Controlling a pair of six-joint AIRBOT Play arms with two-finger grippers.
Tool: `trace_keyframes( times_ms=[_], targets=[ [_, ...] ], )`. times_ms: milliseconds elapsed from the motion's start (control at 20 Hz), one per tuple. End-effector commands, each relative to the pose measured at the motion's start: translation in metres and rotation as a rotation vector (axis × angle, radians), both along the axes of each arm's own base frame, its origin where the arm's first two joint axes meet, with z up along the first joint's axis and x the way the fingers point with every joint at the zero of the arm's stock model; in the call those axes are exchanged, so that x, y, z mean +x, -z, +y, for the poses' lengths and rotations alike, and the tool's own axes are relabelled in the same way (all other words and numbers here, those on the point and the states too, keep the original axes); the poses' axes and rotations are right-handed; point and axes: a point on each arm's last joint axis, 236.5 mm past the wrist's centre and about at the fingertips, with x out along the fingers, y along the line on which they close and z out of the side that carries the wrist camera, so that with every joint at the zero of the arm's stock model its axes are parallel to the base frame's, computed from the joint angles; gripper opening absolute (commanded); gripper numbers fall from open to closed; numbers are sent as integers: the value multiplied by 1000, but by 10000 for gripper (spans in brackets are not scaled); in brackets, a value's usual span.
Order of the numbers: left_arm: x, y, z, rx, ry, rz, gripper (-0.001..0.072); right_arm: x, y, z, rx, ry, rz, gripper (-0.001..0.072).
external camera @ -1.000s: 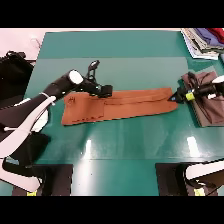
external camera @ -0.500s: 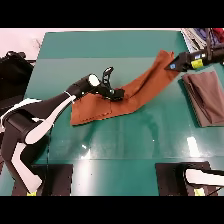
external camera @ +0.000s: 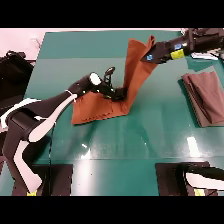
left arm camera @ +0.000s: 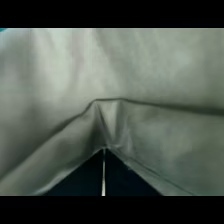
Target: Fold the shirts.
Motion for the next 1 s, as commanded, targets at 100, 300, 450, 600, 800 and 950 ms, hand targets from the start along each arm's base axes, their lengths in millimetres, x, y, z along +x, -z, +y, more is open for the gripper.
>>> trace_keyframes(
  times_ms=[100, 300, 450, 600, 800, 950],
  targets=[
    [56, -103, 117, 199, -83, -246, 25, -14, -19, 74, 78, -74, -95, 17],
    [61, -216, 242, 288, -264, -421, 26, -32, 21, 168, 108, -180, -69, 95],
    [42, -271, 293, 314, -348, -517, 26, -53, 60, 234, 102, -268, -61, 440],
    [31, -293, 305, 323, -371, -561, 26, -57, 53, 251, 88, -314, -106, 440],
    [23, -285, 298, 311, -344, -517, 26, -26, 88, 168, -71, -236, -10, 439],
    [23, -285, 294, 295, -339, -515, 26, 1, 146, 70, -142, -61, 171, 439]
  ],
)
